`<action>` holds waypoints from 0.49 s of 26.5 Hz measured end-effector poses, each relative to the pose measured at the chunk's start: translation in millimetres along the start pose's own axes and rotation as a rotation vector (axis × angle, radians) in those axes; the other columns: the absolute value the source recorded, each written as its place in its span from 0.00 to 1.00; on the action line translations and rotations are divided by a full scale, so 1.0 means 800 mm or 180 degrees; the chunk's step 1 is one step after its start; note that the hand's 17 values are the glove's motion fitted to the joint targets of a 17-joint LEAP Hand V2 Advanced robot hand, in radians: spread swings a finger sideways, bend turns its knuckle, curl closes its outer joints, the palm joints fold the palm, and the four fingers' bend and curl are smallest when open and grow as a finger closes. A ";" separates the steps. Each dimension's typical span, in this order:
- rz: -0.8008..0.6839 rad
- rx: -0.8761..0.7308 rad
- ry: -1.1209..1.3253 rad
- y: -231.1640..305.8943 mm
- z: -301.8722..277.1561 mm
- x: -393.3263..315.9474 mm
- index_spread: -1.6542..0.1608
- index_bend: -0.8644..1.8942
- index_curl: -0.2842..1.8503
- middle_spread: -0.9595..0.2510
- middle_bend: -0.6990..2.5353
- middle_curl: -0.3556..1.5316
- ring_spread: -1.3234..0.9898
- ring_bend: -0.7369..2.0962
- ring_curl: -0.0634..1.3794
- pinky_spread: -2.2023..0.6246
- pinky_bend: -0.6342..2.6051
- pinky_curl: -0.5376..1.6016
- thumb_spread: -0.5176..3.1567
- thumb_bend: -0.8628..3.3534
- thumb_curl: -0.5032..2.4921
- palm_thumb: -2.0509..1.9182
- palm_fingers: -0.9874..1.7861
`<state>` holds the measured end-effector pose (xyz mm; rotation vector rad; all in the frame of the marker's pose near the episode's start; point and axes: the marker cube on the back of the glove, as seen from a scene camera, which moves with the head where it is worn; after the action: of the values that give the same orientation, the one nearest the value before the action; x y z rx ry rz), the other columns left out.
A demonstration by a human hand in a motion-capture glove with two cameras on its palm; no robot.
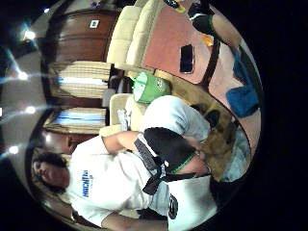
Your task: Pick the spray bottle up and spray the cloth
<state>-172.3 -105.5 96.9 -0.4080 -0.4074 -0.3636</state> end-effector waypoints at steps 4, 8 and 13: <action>-0.0048 0.0087 0.0264 0.030 -0.014 -0.006 0.70 0.38 0.28 0.69 0.27 0.38 0.50 0.38 0.27 0.83 0.27 0.41 0.41 0.20 0.29 0.62 0.56; -0.0077 0.0196 0.0263 0.048 -0.041 0.012 0.70 0.37 0.28 0.69 0.27 0.38 0.50 0.38 0.27 0.83 0.26 0.41 0.41 0.20 0.29 0.62 0.56; -0.0229 0.0098 0.0211 0.090 -0.040 0.011 0.70 0.37 0.28 0.69 0.27 0.38 0.50 0.37 0.27 0.83 0.26 0.41 0.42 0.20 0.28 0.62 0.56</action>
<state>-125.4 -60.6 51.8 -0.3510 -0.3633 -0.4392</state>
